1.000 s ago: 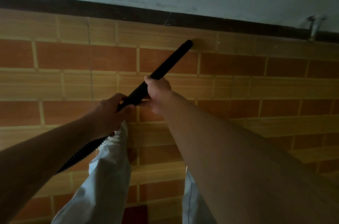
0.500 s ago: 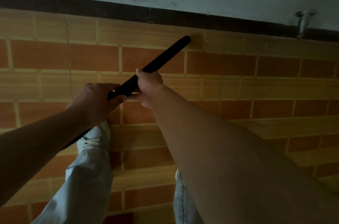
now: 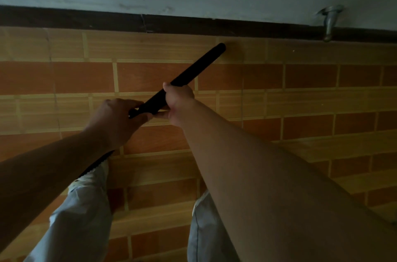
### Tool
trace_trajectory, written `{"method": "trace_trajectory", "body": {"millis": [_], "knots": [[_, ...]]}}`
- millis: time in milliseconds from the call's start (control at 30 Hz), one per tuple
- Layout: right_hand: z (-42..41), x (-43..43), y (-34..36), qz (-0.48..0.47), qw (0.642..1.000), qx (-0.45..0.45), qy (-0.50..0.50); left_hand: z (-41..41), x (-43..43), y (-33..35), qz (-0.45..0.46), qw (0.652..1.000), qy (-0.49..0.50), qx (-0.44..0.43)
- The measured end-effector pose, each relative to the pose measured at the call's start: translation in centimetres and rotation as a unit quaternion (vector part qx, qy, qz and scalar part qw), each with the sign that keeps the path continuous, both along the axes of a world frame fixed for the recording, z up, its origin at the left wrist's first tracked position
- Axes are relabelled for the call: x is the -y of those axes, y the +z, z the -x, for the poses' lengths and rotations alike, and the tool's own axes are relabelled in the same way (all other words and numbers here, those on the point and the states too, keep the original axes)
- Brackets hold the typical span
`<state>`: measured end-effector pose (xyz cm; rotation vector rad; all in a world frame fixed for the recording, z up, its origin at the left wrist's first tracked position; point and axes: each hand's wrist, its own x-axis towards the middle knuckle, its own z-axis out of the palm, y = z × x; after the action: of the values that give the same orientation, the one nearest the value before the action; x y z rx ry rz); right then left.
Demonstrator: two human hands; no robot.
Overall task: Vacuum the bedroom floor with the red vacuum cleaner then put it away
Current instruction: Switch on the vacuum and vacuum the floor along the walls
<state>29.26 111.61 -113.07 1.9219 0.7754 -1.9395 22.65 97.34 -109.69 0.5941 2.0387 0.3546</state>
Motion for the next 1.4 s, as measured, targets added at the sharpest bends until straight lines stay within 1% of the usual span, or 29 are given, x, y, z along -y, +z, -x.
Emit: {"method": "trace_trajectory", "body": {"millis": [133, 267, 467, 633, 733, 900, 1033, 1233, 1400], "knots": [[-0.7, -1.6, 0.0, -0.005, 1.0, -0.01, 0.016, -0.8, -1.5, -0.1, 0.005, 1.0, 0.019, 0.018], [-2.7, -1.1, -0.4, 0.004, 0.999, 0.005, 0.038, -3.2, -1.2, 0.5, 0.023, 0.998, 0.022, 0.045], [-4.0, -2.9, -0.9, 0.0, 1.0, 0.002, 0.024, -4.3, -3.3, 1.1, 0.029, 0.999, 0.004, 0.02], [-4.1, -6.1, -0.9, -0.001, 1.0, -0.013, -0.002, -4.0, -6.6, 0.9, 0.022, 0.999, 0.03, 0.022], [-5.5, -6.5, -1.2, 0.001, 1.0, -0.009, 0.016, -5.7, -7.0, 0.8, 0.029, 0.998, 0.042, 0.031], [-9.0, -6.3, -2.1, 0.011, 0.998, 0.015, 0.054, -9.7, -7.0, 0.9, 0.062, 0.997, 0.034, 0.04], [-10.1, -8.2, -2.7, -0.003, 0.998, 0.01, 0.061, -11.0, -8.9, 1.2, 0.055, 0.997, 0.045, 0.029], [-8.9, -13.0, -1.9, -0.013, 0.998, 0.005, 0.058, -9.8, -13.0, 0.6, 0.03, 0.998, 0.048, 0.01], [-8.7, -13.6, -0.6, -0.007, 0.998, 0.029, 0.059, -9.4, -13.7, 0.6, 0.012, 0.997, 0.061, 0.036]]}}
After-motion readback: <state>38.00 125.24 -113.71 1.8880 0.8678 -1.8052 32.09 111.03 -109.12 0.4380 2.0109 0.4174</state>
